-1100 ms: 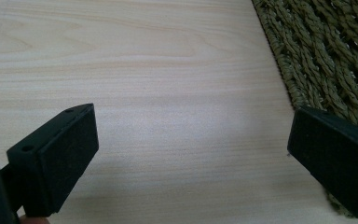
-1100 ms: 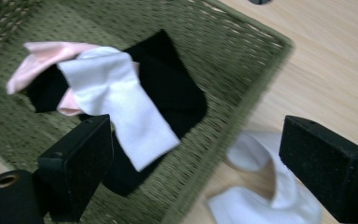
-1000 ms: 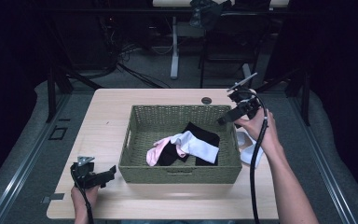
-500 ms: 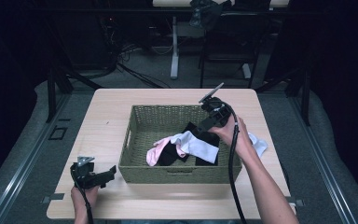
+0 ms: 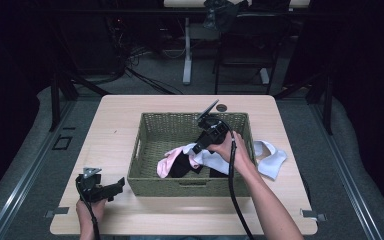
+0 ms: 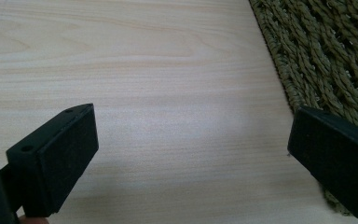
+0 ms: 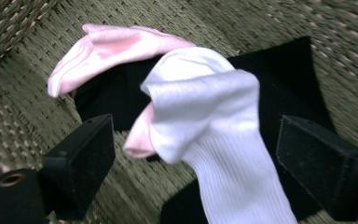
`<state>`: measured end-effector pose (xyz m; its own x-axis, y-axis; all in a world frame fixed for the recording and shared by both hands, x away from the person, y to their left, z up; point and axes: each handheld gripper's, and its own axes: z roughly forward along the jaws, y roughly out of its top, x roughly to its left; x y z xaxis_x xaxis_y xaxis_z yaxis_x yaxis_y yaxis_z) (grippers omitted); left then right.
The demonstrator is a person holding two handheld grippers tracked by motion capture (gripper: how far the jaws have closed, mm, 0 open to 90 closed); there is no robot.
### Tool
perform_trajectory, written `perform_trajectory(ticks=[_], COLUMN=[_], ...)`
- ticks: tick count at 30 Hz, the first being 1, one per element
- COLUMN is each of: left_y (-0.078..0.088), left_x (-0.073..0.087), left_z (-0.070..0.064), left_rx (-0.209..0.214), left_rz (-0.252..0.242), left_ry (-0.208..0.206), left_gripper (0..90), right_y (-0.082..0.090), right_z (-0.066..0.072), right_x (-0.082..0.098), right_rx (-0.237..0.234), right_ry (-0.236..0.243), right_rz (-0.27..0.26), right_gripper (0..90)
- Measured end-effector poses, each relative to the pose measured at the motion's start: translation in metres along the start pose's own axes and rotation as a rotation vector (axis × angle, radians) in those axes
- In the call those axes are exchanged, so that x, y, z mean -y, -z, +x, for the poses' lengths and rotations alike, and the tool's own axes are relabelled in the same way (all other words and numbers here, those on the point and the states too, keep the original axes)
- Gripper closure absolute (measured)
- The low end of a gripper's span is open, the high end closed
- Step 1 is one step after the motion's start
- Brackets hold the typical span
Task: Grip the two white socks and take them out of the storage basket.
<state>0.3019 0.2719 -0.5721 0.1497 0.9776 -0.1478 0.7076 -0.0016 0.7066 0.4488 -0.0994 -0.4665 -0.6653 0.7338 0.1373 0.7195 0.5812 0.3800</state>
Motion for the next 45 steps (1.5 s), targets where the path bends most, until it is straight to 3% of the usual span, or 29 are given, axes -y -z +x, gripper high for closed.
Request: perform_trajectory(ticks=[9, 11, 12, 15, 19, 20, 22, 24, 33, 45], left_y=[-0.001, -0.001, -0.001, -0.001, -0.001, -0.001, -0.001, -0.001, -0.001, -0.001], left_x=[0.0, 0.0, 0.0, 0.0, 0.0, 0.0, 0.0, 0.0, 0.0, 0.0], left_z=[-0.001, -0.001, -0.001, -0.001, -0.001, -0.001, -0.001, -0.001, -0.001, -0.001], left_rx=[0.005, 0.006, 0.007, 0.01, 0.012, 0.013, 0.013, 0.011, 0.011, 0.014], left_rz=[-0.007, -0.004, -0.004, -0.007, -0.01, -0.013, -0.012, -0.009, -0.01, -0.01], left_ry=[-0.002, -0.001, -0.001, 0.001, 0.004, 0.007, 0.004, 0.004, 0.004, 0.001], left_gripper=[1.5, 1.6, 1.6, 1.6, 1.6, 1.6, 1.5, 1.6, 1.6, 1.5], right_y=[-0.026, -0.032, -0.032, -0.039, -0.044, -0.044, -0.044, -0.043, -0.008, 0.056], right_z=[0.005, 0.007, 0.007, 0.004, -0.001, -0.001, -0.002, -0.002, -0.004, -0.021], right_x=[-0.007, -0.009, -0.009, -0.008, -0.007, -0.007, -0.005, -0.005, -0.001, 0.008], right_rx=[0.008, 0.021, 0.021, 0.026, 0.048, 0.048, 0.051, 0.052, 0.085, 0.085], right_ry=[0.005, 0.001, 0.001, -0.024, -0.023, -0.023, -0.033, -0.03, -0.004, -0.034], right_rz=[0.047, 0.064, 0.064, 0.06, 0.102, 0.102, 0.09, 0.089, 0.059, -0.017], right_gripper=[19.3, 29.3, 29.3, 48.4, 73.7, 73.7, 85.8, 86.5, 87.8, 87.9])
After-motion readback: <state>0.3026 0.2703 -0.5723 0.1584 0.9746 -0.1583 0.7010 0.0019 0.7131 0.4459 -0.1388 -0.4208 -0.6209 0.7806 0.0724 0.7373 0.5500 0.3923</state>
